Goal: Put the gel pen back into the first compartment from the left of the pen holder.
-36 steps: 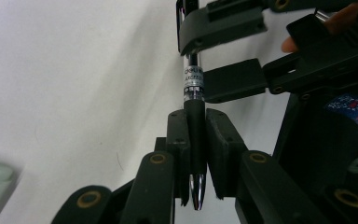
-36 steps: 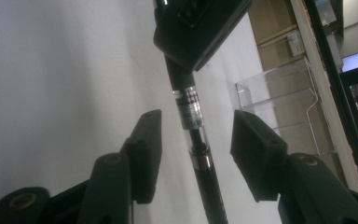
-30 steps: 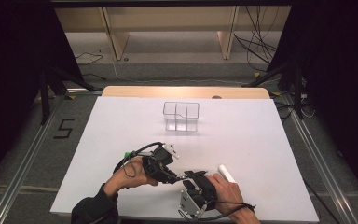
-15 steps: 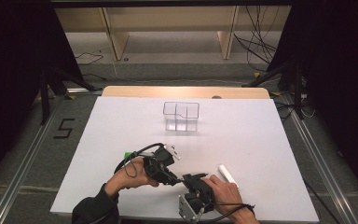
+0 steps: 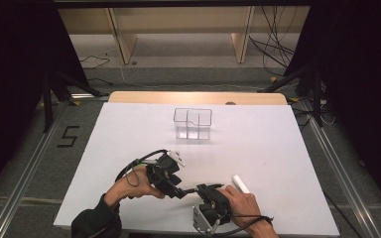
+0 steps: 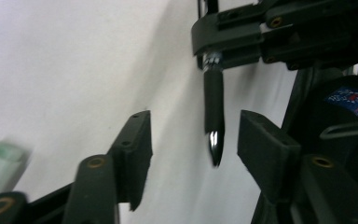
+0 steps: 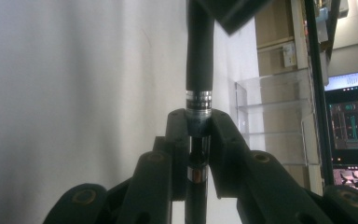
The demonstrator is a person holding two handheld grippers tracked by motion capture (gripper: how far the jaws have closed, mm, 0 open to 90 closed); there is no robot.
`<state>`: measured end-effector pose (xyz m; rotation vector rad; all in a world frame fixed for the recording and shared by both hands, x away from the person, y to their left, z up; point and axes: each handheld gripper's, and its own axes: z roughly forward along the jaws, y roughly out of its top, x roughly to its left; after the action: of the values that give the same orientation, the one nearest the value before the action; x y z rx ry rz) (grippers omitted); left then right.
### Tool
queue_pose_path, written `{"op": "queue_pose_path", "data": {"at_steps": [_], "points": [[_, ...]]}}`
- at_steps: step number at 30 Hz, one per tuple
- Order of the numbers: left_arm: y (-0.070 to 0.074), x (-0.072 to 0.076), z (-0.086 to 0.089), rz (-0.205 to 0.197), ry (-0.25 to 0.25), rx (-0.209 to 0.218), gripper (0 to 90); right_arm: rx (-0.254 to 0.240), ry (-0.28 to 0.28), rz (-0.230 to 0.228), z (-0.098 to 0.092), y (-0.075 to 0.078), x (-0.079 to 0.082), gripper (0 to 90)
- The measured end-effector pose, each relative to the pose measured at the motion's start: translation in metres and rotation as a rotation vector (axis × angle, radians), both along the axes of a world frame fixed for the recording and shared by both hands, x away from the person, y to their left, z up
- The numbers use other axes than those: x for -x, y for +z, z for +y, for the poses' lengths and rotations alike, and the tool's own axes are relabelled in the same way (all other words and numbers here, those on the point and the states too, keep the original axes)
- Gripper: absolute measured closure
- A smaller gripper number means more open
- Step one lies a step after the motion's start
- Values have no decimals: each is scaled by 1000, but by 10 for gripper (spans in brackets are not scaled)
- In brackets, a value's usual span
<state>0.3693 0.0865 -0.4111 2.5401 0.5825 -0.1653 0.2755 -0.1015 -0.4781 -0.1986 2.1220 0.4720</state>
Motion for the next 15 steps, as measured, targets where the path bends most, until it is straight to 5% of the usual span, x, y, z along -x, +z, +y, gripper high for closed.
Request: {"op": "queue_pose_path", "data": {"at_steps": [7, 12, 15], "points": [[1, 5, 15, -77, 13, 42, 267, -24, -44, -4, -12, 5, -7, 796], [-11, 10, 33, -136, 74, 123, 220, -114, -94, 26, -22, 13, -15, 796], [-22, 11, 43, -150, 149, 215, 208, -180, -115, 65, -26, 20, -20, 796]]}}
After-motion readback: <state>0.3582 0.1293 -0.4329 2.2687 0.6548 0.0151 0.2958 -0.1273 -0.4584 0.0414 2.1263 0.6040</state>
